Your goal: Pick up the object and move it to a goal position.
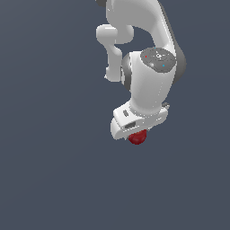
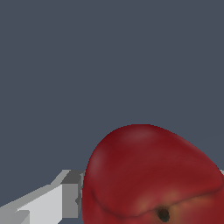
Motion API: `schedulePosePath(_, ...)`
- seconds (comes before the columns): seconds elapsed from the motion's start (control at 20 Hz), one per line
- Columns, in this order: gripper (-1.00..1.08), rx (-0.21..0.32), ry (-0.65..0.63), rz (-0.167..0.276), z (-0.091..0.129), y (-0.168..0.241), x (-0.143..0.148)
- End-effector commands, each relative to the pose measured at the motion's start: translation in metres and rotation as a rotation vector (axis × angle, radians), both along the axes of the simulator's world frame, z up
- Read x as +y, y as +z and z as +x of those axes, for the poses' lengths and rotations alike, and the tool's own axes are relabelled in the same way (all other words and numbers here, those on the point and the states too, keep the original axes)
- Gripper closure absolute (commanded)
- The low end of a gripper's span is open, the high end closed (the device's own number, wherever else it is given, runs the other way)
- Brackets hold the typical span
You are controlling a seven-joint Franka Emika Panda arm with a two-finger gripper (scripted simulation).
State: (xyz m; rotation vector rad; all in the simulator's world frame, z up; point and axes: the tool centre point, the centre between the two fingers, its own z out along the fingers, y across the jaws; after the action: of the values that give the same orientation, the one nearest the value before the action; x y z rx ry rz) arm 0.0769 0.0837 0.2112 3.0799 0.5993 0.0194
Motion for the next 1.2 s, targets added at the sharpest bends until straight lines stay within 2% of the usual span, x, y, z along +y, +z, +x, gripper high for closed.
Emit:
schedulePosePath(0.0,1.08,-0.005,-0.004,0.0,-0.002,0.029,0.014)
schedulePosePath(0.7,1.08,-0.019,-0.025,0.0,-0.013,0.167,0.088)
schedulePosePath(1.15,1.08,-0.025,-0.034,0.0,-0.015,0.226,0.12)
